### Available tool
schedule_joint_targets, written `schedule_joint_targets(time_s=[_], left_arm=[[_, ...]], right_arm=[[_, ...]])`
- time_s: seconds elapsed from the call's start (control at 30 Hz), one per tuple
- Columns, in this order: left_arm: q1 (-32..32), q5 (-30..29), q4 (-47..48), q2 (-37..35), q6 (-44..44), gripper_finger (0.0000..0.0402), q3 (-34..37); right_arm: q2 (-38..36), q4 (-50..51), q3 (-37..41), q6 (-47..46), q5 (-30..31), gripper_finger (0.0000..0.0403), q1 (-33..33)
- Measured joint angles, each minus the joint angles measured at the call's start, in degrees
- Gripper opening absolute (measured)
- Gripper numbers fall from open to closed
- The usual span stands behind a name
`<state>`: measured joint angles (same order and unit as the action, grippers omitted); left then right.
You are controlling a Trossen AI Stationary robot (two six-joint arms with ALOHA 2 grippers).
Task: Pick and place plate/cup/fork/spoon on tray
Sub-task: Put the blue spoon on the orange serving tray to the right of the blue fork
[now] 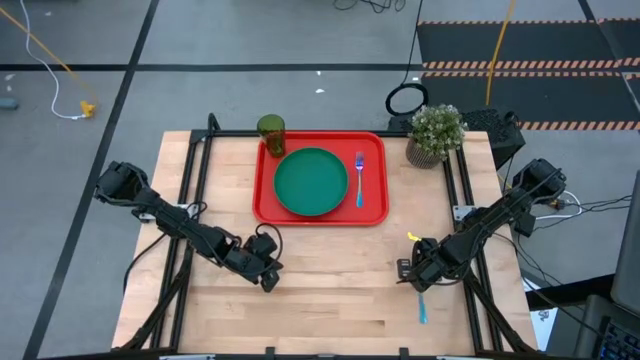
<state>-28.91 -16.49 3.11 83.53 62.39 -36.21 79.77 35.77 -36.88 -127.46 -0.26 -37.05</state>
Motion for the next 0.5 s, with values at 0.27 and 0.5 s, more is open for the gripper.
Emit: schedule_joint_targets(time_s=[0.27,0.5], left_arm=[[-0.52,1.02,-0.72,0.00,0.31,0.0005,0.00],[-0.48,1.55,-0.63,0.00,-0.61,0.0005,0.00]], right_arm=[[-0.15,-0.92,0.00,0.02,-0.74,0.0089,0.28],[-0.76,-3.39,0.08,0.29,-2.35,0.0144,-0.83]])
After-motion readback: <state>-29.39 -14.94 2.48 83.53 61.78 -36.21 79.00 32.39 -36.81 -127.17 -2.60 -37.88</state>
